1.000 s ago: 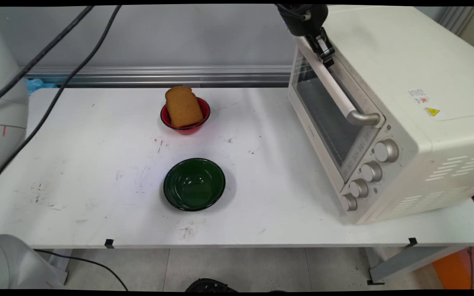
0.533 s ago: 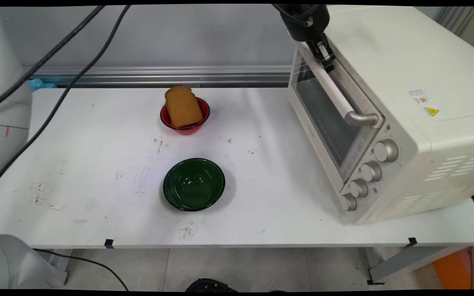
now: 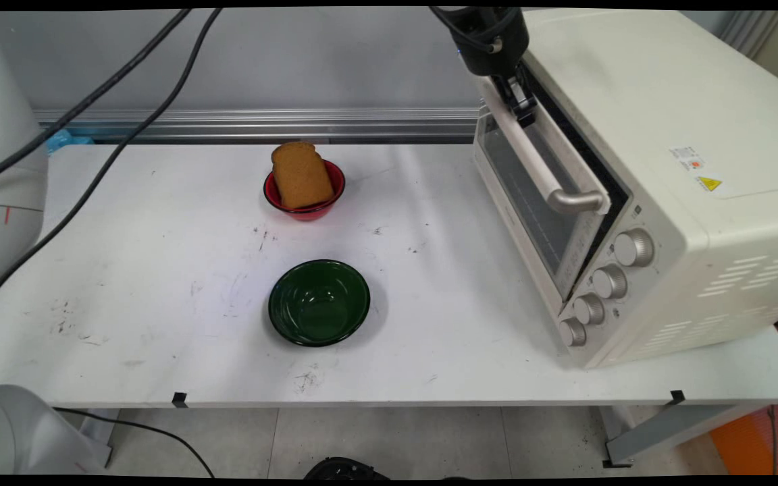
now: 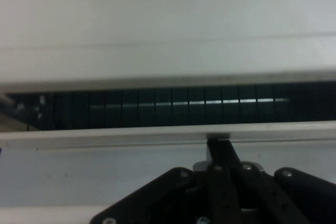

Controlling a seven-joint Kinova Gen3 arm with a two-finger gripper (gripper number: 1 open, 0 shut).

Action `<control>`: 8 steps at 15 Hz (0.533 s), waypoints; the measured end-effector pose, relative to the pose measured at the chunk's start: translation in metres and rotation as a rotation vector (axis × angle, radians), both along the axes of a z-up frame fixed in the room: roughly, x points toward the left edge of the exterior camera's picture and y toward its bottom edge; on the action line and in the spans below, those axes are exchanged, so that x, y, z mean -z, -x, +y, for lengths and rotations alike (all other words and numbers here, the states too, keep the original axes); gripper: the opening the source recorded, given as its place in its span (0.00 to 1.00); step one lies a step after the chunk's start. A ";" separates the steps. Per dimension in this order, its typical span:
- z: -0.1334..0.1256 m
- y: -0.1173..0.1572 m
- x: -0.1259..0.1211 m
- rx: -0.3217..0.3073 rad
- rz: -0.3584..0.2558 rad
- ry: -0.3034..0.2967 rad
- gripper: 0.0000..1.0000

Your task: Open the oven

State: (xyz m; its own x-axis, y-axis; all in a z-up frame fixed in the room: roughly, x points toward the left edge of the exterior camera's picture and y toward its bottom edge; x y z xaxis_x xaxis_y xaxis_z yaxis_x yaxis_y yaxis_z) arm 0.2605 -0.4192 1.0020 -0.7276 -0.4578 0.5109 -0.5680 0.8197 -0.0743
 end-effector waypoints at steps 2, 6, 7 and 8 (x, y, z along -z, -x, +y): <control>0.003 -0.003 0.002 0.001 -0.012 -0.010 0.00; 0.008 -0.008 0.007 0.005 -0.026 -0.023 0.00; 0.009 -0.009 0.008 0.007 -0.029 -0.027 0.00; 0.010 -0.010 0.010 0.008 -0.033 -0.030 0.00</control>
